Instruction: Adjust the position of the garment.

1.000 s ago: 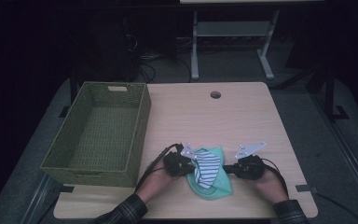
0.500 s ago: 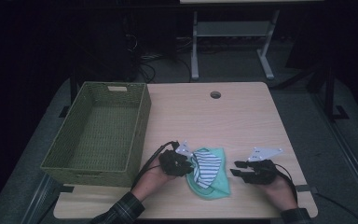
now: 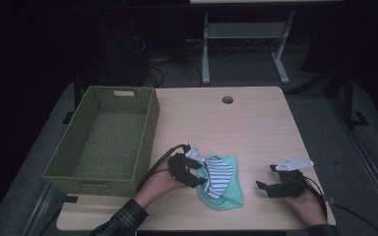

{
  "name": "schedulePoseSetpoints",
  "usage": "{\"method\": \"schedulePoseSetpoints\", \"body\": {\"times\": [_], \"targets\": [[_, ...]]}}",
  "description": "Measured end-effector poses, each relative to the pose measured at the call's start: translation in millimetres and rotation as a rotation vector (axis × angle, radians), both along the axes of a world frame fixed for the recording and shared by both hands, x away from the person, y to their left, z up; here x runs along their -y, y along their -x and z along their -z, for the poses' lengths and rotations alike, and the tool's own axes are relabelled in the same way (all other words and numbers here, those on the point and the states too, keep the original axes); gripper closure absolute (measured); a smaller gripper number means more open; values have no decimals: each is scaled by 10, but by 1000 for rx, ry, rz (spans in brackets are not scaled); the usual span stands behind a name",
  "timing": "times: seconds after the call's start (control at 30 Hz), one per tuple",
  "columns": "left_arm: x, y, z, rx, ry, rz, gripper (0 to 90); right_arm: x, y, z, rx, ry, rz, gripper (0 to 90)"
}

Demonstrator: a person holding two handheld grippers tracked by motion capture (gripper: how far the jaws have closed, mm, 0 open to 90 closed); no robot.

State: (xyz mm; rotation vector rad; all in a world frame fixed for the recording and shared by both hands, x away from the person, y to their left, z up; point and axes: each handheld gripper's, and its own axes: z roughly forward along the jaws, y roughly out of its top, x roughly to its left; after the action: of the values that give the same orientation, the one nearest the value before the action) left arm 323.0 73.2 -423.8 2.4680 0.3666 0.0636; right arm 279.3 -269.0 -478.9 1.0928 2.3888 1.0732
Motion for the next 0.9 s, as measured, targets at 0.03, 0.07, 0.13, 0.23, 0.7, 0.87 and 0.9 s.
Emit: {"method": "schedulePoseSetpoints", "body": {"times": [0.03, 0.07, 0.13, 0.23, 0.7, 0.87, 0.9], "targets": [[22, -6, -13, 8, -11, 18, 391, -5, -2, 7, -7, 5, 2, 142], [39, -9, -21, 14, -12, 24, 384, -12, -11, 26, -2, 22, 3, 138], [70, -23, -28, 12, -8, 31, 378, -16, -9, 28, -2, 21, 4, 140], [113, -44, -14, 6, -26, 53, 368, -16, -15, 29, -13, 12, 4, 139], [357, -71, 154, -12, -169, 161, 265, -11, -22, 30, -14, 12, 1, 138], [387, -53, 227, -11, -207, 173, 218, -8, -24, 30, -13, 16, 0, 138], [386, -53, 234, -11, -211, 174, 209, -8, -24, 31, -13, 16, 0, 138]]}}
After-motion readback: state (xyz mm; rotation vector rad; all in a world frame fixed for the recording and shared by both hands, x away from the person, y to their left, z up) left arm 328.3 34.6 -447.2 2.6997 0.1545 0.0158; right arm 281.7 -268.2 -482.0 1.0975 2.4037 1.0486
